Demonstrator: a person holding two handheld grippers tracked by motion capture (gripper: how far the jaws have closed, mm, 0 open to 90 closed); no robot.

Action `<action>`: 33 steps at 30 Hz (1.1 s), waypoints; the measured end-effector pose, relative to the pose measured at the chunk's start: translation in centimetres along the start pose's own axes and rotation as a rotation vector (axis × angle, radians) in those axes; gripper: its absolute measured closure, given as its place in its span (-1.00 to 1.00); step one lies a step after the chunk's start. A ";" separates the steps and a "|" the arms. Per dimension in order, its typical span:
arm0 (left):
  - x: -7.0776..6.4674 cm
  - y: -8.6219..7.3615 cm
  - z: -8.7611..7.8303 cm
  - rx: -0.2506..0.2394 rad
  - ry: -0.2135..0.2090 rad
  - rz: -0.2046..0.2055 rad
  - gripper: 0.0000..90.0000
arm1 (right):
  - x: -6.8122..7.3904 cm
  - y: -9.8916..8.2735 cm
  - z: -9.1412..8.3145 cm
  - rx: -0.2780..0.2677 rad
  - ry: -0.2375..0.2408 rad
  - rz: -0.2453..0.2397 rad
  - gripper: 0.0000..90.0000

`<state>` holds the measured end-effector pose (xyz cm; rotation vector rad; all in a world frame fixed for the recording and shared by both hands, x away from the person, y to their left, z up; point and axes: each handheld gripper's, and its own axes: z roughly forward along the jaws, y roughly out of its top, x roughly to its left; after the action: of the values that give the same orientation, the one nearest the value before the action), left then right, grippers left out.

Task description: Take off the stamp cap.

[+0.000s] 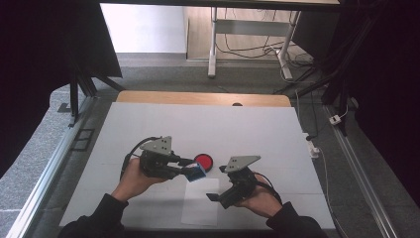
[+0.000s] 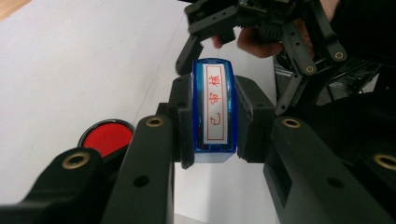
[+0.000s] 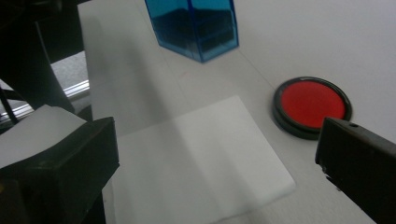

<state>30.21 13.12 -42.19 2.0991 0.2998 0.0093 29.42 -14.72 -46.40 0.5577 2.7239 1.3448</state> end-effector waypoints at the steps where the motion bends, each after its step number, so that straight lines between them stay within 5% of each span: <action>1: 0.0 0.0 0.0 0.000 0.000 0.000 0.57 | 0.0 0.2 0.2 0.002 0.012 -0.005 -1.00; 8: 0.0 -0.1 0.1 -0.010 -0.031 0.030 0.57 | 0.0 0.9 1.3 -0.013 0.055 -0.009 -0.92; 21: -0.1 -0.1 0.2 -0.019 -0.087 0.092 0.57 | 0.1 2.0 2.2 -0.049 0.163 -0.100 0.00; 33: -0.1 -0.2 0.1 -0.041 -0.112 0.121 0.57 | -0.2 2.0 2.3 -0.066 0.223 -0.103 0.32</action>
<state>30.06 13.14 -42.40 2.0652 0.1048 -0.0296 30.65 -12.00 -46.30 0.2725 2.8196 1.5488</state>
